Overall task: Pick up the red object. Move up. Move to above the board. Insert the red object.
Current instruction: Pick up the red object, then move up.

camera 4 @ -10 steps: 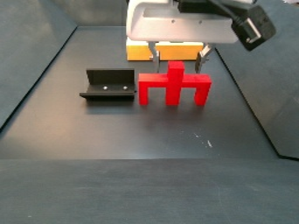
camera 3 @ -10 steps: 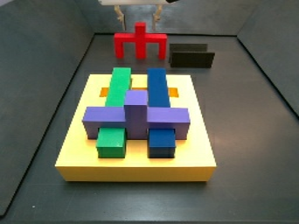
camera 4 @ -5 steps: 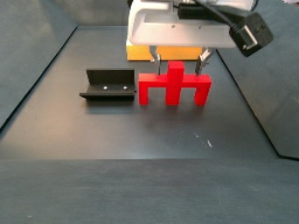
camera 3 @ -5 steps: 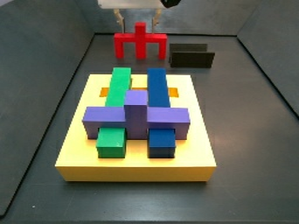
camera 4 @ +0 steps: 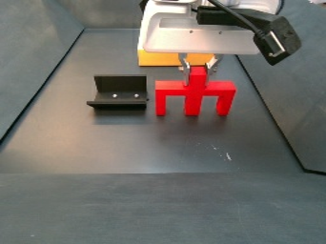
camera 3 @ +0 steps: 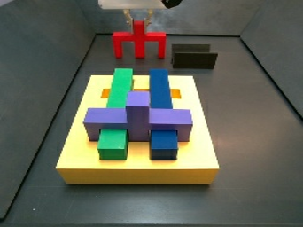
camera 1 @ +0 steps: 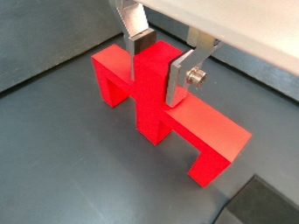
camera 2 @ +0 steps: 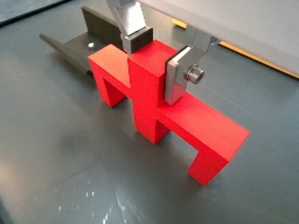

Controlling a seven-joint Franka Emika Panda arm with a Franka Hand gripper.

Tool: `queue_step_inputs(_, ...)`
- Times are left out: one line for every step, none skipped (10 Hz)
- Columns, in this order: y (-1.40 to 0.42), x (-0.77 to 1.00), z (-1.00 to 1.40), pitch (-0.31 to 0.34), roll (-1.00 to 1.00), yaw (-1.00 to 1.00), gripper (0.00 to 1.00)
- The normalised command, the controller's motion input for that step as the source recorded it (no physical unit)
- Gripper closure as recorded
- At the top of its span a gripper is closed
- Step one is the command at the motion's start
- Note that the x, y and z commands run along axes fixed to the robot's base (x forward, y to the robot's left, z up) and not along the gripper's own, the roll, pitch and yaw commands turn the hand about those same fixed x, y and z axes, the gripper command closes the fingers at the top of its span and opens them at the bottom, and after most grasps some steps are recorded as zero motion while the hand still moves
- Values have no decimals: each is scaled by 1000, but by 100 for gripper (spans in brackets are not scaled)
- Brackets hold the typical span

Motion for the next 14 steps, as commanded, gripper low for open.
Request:
queue_step_inputs(0, 0, 0, 0, 0, 0, 100)
queue_step_inputs(0, 0, 0, 0, 0, 0, 100)
queue_step_inputs(0, 0, 0, 0, 0, 0, 100)
queue_step_inputs(0, 0, 0, 0, 0, 0, 100)
queue_step_inputs(0, 0, 0, 0, 0, 0, 100)
queue_step_inputs(0, 0, 0, 0, 0, 0, 100)
queue_step_inputs(0, 0, 0, 0, 0, 0, 100)
queue_step_inputs(0, 0, 0, 0, 0, 0, 100)
queue_step_inputs(0, 0, 0, 0, 0, 0, 100)
queue_step_inputs(0, 0, 0, 0, 0, 0, 100)
queue_step_inputs(0, 0, 0, 0, 0, 0, 100)
queue_step_inputs(0, 0, 0, 0, 0, 0, 100)
queue_step_inputs(0, 0, 833, 0, 0, 0, 100)
queue_step_inputs(76, 43, 746, 25, 1, 33, 100)
